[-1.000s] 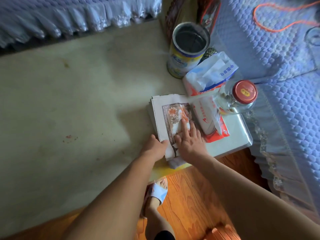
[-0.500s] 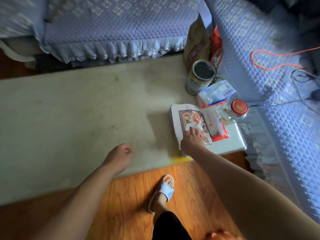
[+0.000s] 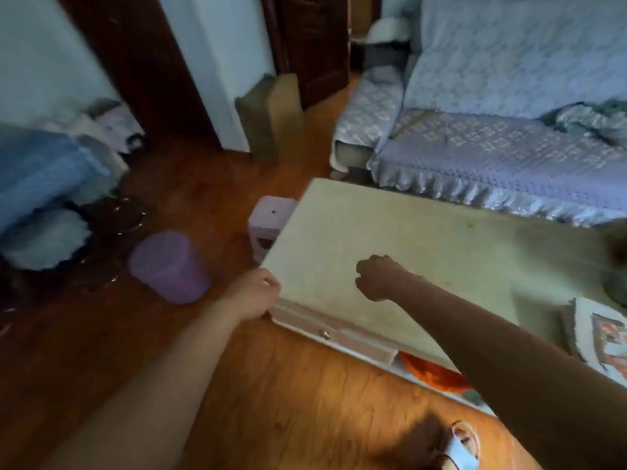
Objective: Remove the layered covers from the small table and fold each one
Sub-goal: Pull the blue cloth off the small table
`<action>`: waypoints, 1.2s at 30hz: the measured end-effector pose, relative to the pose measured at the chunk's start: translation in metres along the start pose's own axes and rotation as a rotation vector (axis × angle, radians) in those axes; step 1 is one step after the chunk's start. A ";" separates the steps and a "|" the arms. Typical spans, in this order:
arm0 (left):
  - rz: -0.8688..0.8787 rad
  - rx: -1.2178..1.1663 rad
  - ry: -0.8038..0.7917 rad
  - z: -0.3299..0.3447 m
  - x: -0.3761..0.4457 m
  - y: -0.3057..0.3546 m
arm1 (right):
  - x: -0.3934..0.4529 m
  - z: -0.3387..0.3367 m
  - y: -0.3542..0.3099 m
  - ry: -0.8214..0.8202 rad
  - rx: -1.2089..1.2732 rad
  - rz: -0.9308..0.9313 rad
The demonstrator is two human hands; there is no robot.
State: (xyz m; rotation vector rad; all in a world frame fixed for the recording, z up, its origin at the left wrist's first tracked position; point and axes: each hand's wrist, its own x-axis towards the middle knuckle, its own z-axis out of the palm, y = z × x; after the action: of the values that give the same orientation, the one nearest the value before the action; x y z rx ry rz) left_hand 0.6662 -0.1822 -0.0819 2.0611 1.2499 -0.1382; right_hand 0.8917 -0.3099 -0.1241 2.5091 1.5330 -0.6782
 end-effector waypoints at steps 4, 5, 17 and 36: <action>-0.090 -0.110 0.248 -0.158 -0.088 -0.103 | 0.006 -0.091 -0.201 0.134 -0.128 -0.324; -0.123 -0.141 0.328 -0.189 -0.109 -0.129 | 0.007 -0.110 -0.245 0.157 -0.172 -0.389; -0.412 -0.403 0.762 -0.392 -0.183 -0.365 | 0.102 -0.189 -0.611 0.196 -0.291 -0.780; -0.593 -0.615 0.898 -0.635 -0.101 -0.701 | 0.284 -0.198 -1.063 -0.002 -0.244 -0.948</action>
State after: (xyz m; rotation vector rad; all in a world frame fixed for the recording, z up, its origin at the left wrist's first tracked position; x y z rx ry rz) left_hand -0.1191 0.3319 0.0705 1.1540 2.0713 0.8835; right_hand 0.1386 0.4950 0.0616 1.5052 2.5928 -0.5098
